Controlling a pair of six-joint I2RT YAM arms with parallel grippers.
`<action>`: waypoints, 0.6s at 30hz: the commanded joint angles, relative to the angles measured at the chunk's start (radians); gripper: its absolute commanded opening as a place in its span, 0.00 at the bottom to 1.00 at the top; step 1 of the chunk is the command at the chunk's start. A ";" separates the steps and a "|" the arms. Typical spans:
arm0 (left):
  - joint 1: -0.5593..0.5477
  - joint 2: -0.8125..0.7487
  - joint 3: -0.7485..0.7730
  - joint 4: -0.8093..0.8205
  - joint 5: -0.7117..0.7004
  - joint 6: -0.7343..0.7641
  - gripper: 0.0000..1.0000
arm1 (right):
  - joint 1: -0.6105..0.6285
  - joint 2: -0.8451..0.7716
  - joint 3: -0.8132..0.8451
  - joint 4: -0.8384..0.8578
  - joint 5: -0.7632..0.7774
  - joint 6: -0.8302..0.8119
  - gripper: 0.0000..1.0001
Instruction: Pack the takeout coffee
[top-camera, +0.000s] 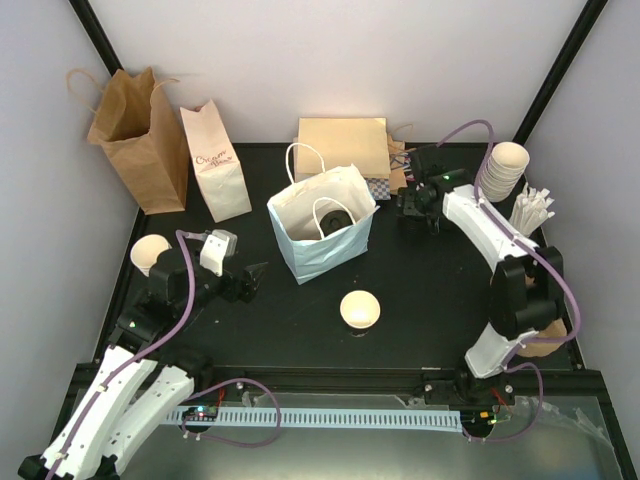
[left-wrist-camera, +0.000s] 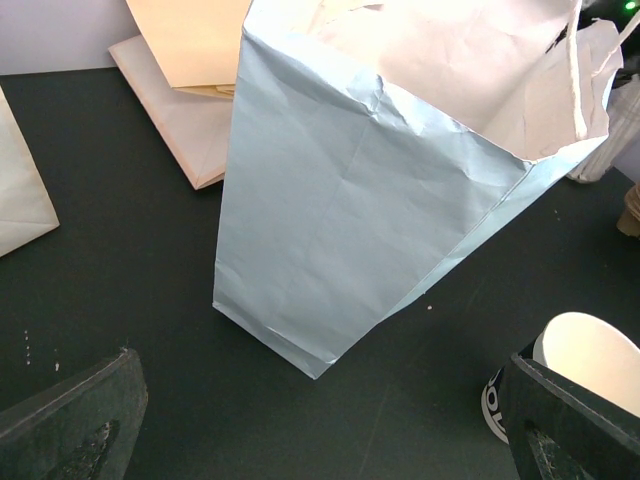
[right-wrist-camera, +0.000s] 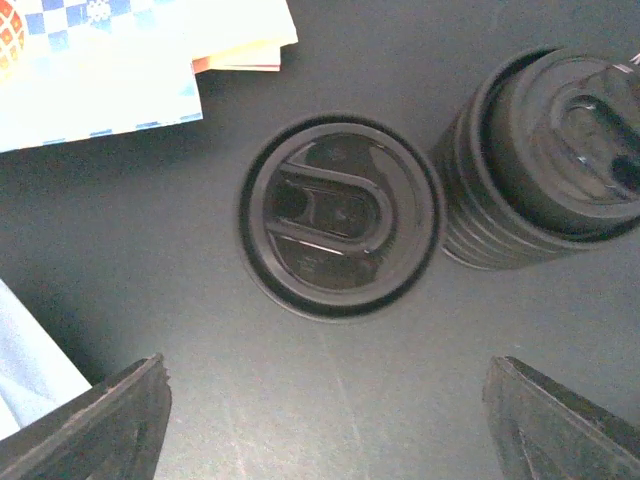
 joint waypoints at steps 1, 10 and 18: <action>-0.004 -0.014 -0.003 0.029 -0.008 0.005 0.99 | -0.001 0.075 0.068 0.004 -0.007 -0.005 0.89; -0.005 -0.015 -0.003 0.029 -0.009 0.005 0.99 | -0.035 0.188 0.165 -0.021 -0.007 -0.008 1.00; -0.005 -0.008 -0.003 0.029 -0.008 0.005 0.99 | -0.052 0.239 0.201 -0.028 -0.019 -0.019 1.00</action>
